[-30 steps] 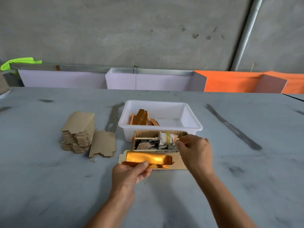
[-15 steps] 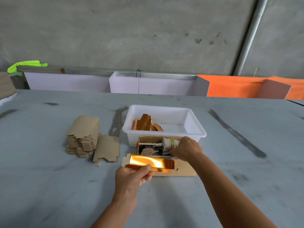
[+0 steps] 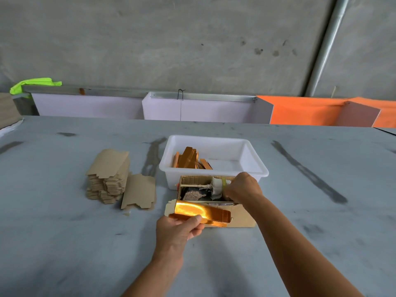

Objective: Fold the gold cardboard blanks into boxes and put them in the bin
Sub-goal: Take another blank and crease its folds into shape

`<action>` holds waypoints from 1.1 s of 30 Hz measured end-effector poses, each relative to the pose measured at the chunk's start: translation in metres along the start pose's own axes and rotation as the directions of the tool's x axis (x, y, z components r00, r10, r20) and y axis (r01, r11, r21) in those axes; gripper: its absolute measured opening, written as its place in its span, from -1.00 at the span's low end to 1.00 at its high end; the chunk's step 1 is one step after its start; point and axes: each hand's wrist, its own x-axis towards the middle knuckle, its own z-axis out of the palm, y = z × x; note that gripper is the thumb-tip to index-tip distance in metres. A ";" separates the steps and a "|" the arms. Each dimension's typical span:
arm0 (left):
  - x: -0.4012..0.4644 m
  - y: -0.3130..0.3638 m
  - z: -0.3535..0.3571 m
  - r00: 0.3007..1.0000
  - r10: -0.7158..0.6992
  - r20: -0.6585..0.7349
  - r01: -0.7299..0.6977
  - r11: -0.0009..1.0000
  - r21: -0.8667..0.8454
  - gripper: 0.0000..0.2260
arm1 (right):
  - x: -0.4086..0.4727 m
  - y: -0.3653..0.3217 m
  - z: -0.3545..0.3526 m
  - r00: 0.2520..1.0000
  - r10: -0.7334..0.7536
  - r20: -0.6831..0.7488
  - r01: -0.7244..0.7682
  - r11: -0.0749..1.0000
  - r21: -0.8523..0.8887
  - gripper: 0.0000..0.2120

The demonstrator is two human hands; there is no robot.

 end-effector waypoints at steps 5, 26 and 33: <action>0.004 -0.003 0.005 0.999 0.042 0.021 -0.044 0.995 0.093 -0.91 | 0.001 -0.004 -0.004 1.000 0.027 0.016 -0.028 0.999 0.038 -0.94; 0.011 -0.006 0.013 0.999 0.009 -0.034 -0.003 0.987 0.160 -0.86 | -0.050 0.007 -0.010 0.999 0.027 -0.044 -0.009 0.928 0.373 -0.76; 0.010 -0.006 0.013 0.999 0.004 -0.033 0.002 0.988 0.154 -0.89 | -0.072 0.020 0.001 0.992 0.000 -0.123 0.056 0.890 0.453 -0.82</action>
